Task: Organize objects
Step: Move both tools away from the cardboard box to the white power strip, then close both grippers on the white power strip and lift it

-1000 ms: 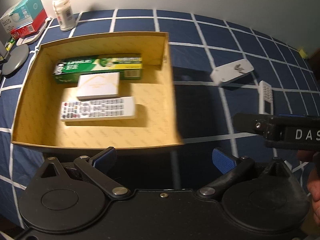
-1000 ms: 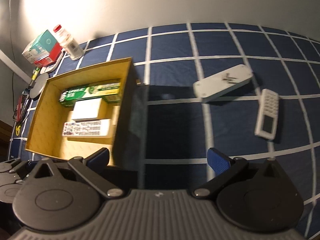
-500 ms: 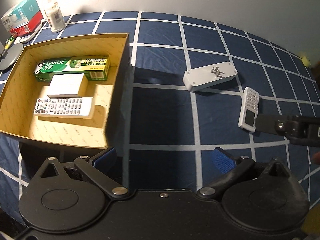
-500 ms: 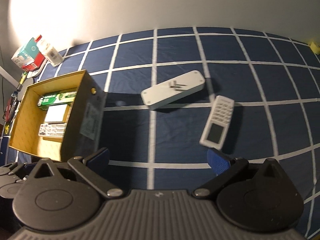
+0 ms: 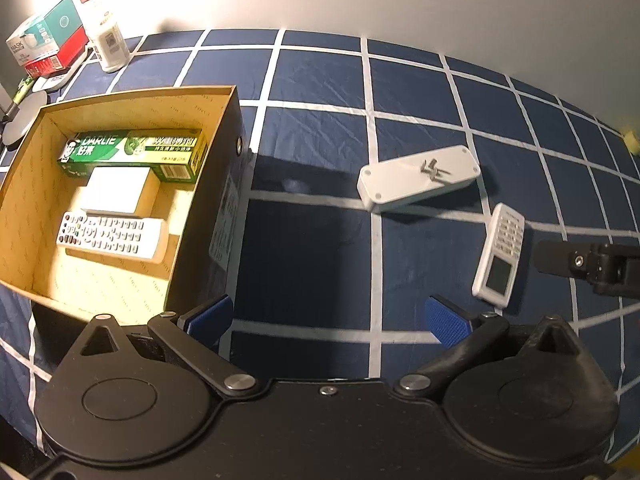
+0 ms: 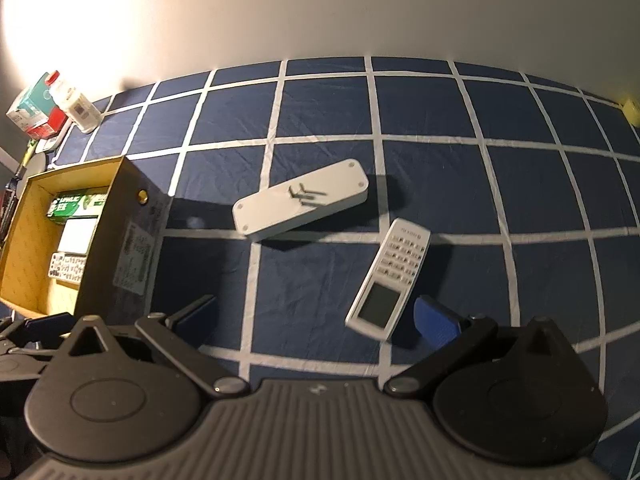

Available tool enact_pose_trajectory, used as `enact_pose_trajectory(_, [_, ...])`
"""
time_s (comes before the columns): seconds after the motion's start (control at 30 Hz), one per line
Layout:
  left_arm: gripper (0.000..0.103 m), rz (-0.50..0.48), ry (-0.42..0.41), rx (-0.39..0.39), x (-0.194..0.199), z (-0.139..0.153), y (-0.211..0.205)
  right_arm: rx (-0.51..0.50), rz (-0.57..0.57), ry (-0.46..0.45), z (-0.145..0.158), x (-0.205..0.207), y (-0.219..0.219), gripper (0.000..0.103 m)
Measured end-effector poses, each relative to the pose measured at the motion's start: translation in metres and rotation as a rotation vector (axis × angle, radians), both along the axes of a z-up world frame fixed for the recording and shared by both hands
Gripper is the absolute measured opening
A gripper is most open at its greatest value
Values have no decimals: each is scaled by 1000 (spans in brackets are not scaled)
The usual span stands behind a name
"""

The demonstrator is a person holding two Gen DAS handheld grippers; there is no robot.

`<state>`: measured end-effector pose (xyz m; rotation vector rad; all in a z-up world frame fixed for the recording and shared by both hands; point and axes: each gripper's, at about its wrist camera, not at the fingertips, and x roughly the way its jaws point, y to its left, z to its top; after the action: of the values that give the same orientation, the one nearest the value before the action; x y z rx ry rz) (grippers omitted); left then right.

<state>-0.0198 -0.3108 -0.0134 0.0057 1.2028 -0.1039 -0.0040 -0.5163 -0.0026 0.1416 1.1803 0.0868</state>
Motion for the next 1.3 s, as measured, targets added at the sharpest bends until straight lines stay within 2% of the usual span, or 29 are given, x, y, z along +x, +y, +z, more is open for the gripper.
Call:
enact_pose_trajectory(0.43, [103, 28, 40, 15, 62, -28, -25, -52, 99, 19, -16, 96, -12, 103])
enact_pose_trajectory(0.73, [103, 58, 91, 7, 111, -67, -48, -59, 148, 99, -64, 158, -15, 103])
enact_pose_trajectory(1.07, [103, 72, 153, -32, 140, -110, -66, -34, 191, 183, -115, 188, -10, 103])
enact_pose_trajectory(1.3, [103, 73, 175, -51, 151, -122, -72, -29, 211, 214, -133, 197, -7, 103])
